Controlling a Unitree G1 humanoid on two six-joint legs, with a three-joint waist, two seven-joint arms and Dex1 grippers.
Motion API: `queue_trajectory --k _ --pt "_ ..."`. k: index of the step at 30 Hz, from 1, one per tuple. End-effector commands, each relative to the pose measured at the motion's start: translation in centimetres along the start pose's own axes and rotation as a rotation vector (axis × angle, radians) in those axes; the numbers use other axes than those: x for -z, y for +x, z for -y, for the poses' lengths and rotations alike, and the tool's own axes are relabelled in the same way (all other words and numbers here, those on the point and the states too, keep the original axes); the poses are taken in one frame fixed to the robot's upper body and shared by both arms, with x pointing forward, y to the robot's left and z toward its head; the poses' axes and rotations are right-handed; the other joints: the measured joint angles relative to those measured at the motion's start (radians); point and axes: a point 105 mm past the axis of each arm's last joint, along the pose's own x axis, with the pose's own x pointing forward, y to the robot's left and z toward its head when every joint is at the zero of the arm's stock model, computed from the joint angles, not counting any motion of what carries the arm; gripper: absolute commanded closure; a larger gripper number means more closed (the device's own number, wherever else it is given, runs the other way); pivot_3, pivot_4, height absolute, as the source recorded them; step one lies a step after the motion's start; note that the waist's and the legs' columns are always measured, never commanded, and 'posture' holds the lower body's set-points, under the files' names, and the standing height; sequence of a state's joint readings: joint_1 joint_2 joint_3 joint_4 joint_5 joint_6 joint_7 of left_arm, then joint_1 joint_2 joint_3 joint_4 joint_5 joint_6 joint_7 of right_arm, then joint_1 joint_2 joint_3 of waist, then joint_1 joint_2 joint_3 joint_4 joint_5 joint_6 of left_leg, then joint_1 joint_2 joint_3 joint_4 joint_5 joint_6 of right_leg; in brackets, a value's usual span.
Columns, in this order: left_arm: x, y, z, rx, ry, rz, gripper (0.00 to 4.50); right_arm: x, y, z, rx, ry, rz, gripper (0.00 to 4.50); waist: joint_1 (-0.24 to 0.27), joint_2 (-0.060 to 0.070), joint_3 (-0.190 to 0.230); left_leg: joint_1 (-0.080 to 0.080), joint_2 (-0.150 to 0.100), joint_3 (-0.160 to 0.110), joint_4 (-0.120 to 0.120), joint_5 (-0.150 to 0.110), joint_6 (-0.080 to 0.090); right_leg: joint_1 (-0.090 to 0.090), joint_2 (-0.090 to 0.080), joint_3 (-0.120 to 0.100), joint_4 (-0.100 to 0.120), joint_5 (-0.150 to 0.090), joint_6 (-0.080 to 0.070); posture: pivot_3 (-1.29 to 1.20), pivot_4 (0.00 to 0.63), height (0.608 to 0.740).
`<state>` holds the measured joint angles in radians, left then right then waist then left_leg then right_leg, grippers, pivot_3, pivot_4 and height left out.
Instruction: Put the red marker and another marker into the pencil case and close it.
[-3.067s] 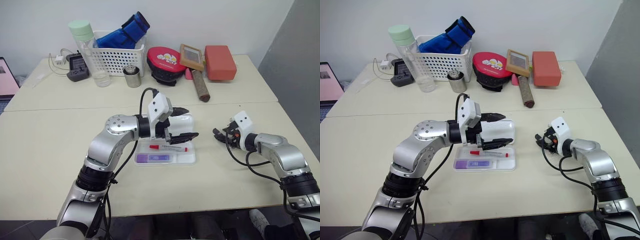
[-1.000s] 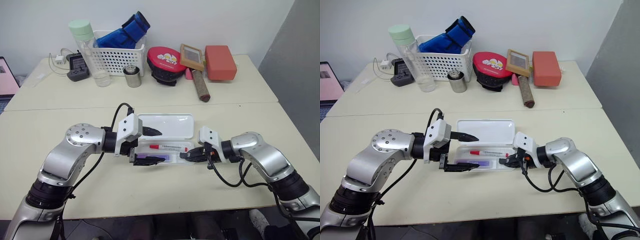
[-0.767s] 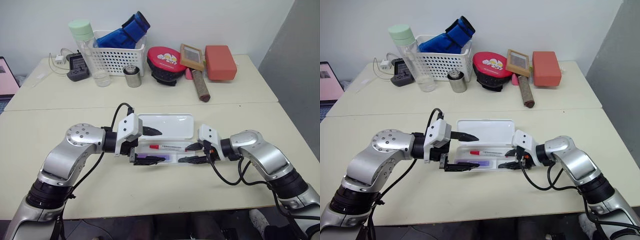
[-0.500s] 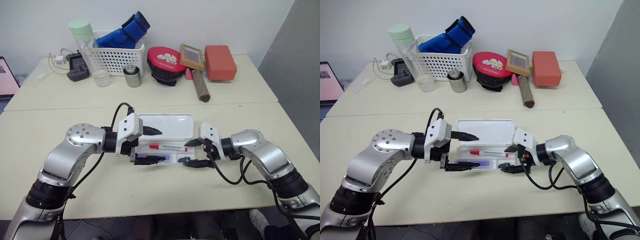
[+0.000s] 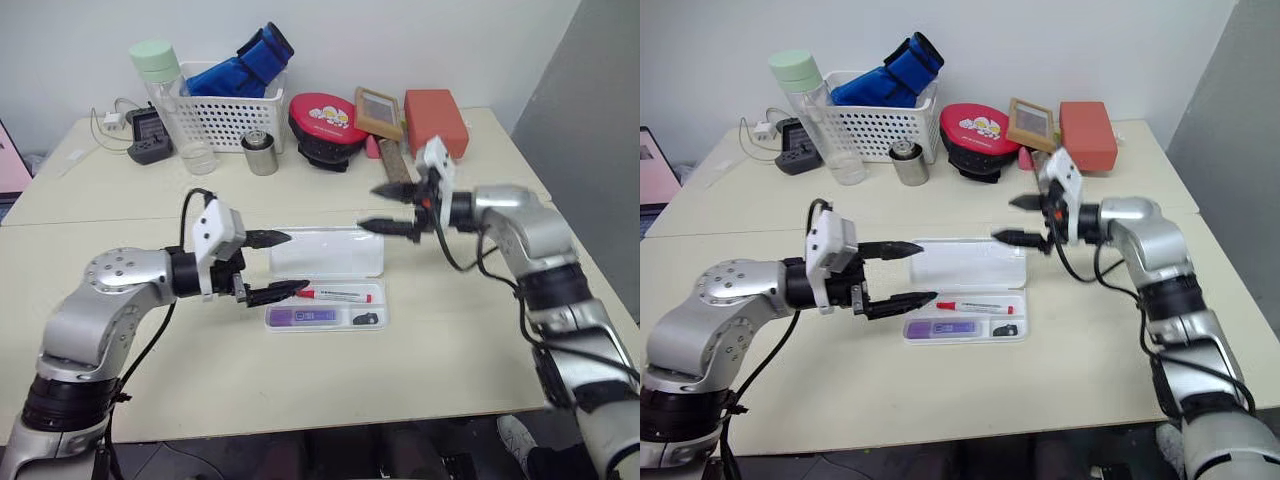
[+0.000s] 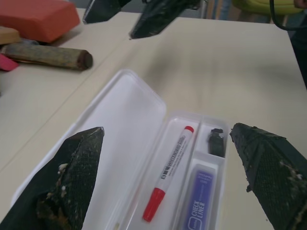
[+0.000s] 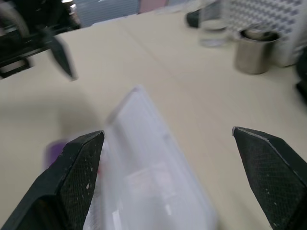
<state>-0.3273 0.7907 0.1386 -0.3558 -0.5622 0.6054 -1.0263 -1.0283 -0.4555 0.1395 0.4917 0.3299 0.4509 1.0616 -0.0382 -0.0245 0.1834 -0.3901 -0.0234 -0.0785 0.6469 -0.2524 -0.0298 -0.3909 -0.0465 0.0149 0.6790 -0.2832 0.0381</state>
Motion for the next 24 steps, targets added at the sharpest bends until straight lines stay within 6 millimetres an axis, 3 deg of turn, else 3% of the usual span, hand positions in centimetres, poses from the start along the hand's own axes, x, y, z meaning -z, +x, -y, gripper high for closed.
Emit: queue_trajectory --k 1,5,12,19,21,24 --pt "-1.5 -1.7 -0.3 -0.069 0.025 0.035 0.0 -0.3 1.1 2.3 0.079 -0.006 -0.007 0.02 0.0 0.0 0.0 0.0 0.0 0.0 0.0 0.0 0.0 0.0 0.0 0.0 -0.001 0.0 0.0 0.0 0.15 0.74" --pt "-1.5 -2.2 -0.3 -0.109 0.026 0.02 0.0 1.3 2.0 2.6 0.068 -0.002 -0.079 0.71 0.001 0.0 0.0 -0.001 0.0 0.001 0.0 0.0 0.0 0.0 0.0 0.001 -0.001 0.0 0.0 0.0 0.15 0.74" --pt "-1.9 -2.2 0.2 -0.123 0.019 0.029 0.0 3.7 3.0 2.4 0.033 -0.023 -0.198 2.44 0.003 0.0 0.0 0.0 -0.001 0.001 0.0 0.0 0.0 -0.001 -0.001 0.001 0.0 0.0 0.0 0.0 0.15 0.74" --pt "-1.9 -2.1 0.5 -0.127 0.017 0.022 0.0 3.4 3.8 3.0 0.096 -0.04 -0.206 4.2 -0.003 0.001 0.0 -0.001 0.0 0.001 -0.001 0.0 0.0 -0.002 0.0 0.002 0.001 0.0 0.0 0.0 0.15 0.74" --pt "-1.9 -2.1 0.5 -0.128 0.017 0.02 0.0 3.6 3.9 2.9 0.094 -0.048 -0.219 4.45 -0.003 0.001 0.0 -0.001 0.0 0.001 -0.001 0.0 0.0 -0.002 0.0 0.002 0.001 0.0 0.0 0.0 0.15 0.74" --pt "-1.9 -2.0 0.6 -0.127 0.015 0.021 0.0 4.5 3.9 2.5 0.064 -0.062 -0.262 4.45 -0.004 0.001 0.0 -0.001 0.0 0.001 -0.001 0.0 -0.001 -0.002 0.0 0.002 0.001 0.0 0.0 0.0 0.15 0.74"
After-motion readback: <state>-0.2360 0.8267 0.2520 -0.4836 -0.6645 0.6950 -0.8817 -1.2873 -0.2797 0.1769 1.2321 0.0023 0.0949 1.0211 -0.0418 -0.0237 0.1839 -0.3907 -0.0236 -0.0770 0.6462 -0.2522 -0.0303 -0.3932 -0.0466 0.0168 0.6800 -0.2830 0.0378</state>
